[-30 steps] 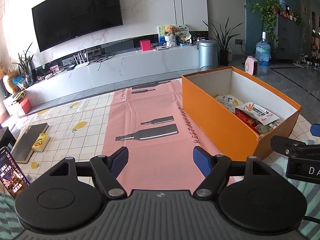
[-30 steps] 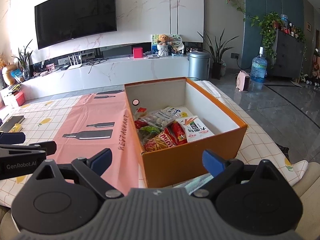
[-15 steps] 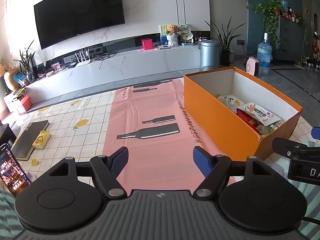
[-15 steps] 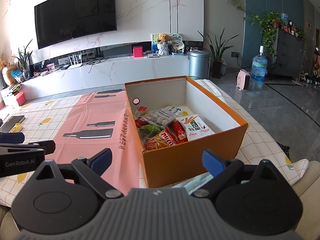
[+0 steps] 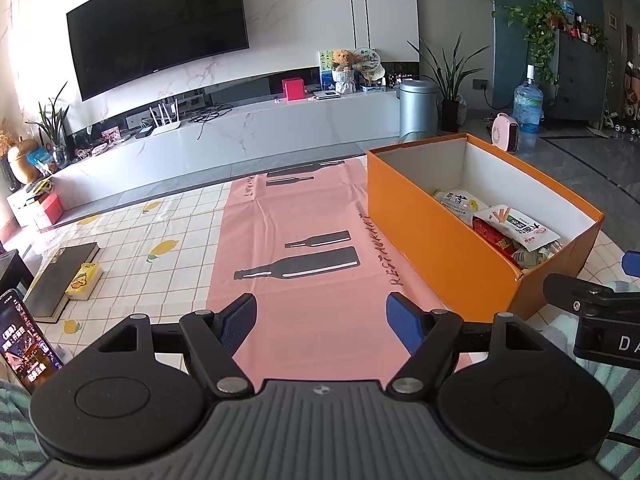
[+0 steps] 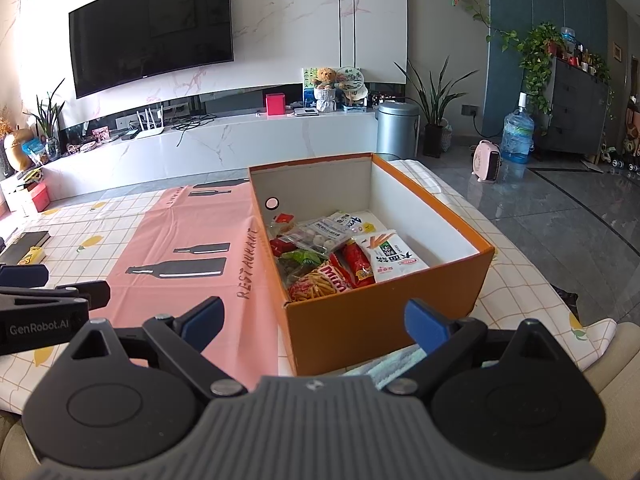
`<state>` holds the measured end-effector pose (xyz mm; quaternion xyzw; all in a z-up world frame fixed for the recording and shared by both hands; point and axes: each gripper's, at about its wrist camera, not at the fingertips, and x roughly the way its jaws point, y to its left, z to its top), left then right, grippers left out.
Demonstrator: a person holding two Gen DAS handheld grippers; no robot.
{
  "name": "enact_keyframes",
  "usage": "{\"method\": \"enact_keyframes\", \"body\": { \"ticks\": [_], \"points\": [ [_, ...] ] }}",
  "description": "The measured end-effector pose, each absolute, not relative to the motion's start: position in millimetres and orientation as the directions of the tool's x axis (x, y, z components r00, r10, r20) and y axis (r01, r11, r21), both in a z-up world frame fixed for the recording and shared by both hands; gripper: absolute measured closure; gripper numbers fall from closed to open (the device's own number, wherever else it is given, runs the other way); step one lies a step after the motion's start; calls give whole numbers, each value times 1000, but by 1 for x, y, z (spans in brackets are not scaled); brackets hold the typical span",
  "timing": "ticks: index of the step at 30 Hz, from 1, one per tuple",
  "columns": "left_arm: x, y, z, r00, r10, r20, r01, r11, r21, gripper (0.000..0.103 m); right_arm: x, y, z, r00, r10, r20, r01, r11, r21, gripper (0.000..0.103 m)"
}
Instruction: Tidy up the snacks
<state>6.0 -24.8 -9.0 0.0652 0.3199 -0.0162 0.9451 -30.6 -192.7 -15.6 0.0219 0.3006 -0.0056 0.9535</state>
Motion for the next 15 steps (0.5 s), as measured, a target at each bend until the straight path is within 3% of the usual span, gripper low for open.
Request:
{"method": "enact_keyframes", "body": {
  "ticks": [15],
  "points": [
    [6, -23, -6, 791, 17, -611, 65, 991, 113, 16, -31, -192, -15, 819, 4, -574, 22, 999, 38, 9]
  ]
}}
